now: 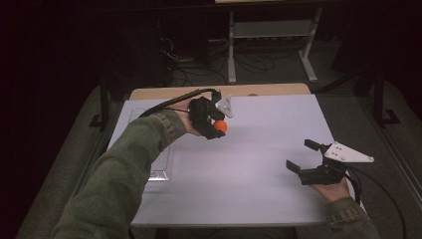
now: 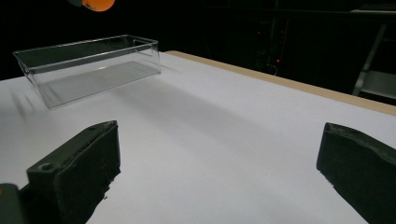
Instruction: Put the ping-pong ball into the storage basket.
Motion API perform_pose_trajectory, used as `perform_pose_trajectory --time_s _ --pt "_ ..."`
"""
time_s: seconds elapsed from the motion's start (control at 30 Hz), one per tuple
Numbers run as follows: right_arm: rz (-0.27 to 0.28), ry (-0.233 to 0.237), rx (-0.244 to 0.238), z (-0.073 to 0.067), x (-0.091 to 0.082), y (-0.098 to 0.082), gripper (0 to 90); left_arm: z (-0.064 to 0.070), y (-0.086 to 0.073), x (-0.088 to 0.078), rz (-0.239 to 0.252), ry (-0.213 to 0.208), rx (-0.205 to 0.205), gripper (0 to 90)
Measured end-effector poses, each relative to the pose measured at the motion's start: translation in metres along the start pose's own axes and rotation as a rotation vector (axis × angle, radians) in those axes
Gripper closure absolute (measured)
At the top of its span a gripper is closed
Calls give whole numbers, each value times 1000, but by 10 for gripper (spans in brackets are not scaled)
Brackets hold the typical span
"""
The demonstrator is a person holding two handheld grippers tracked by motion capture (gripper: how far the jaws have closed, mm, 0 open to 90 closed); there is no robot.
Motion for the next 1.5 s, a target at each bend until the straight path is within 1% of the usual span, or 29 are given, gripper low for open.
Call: perform_pose_trajectory --time_s 0.07,0.13,0.33,0.53,0.83,0.97,1.03,1.23,1.37,1.5 --pt "0 0 0 0 0 0 0 -1 -1 -3 4 14 -2 506" --pt "0 0 -1 0 0 0 0 -1 -3 -8 12 12 -10 506" --pt "0 0 0 0 1 0 0 1 -15 -16 -11 18 -15 506" --pt "-5 -1 0 -1 2 -1 0 1 -21 -25 -7 29 -33 506" --pt "-15 4 -1 -2 4 -3 0 0 -34 -35 -30 42 -47 506" --pt "-16 1 -4 -2 4 -3 0 -3 -42 -40 -48 58 -51 505" --pt "-18 2 -5 -2 4 -3 0 -3 -45 -42 -46 61 -62 506" --pt "-21 1 -5 -2 4 -4 0 -4 -54 -50 -52 77 -74 505" --pt "-25 -1 -3 -1 5 -4 0 -2 -60 -54 -54 78 -84 505" --pt "-24 -2 -5 -1 4 -4 0 -1 -68 -56 -76 76 -88 505"
Point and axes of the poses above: each handheld gripper's, and its own axes: x roughly forward along the jaws, y roughly out of its top, z roughly to its right, the point moved 10 cm from there along x, roughly forward along the jaws, and after that the axes turned 11 degrees about x, right-handed, at the moved point
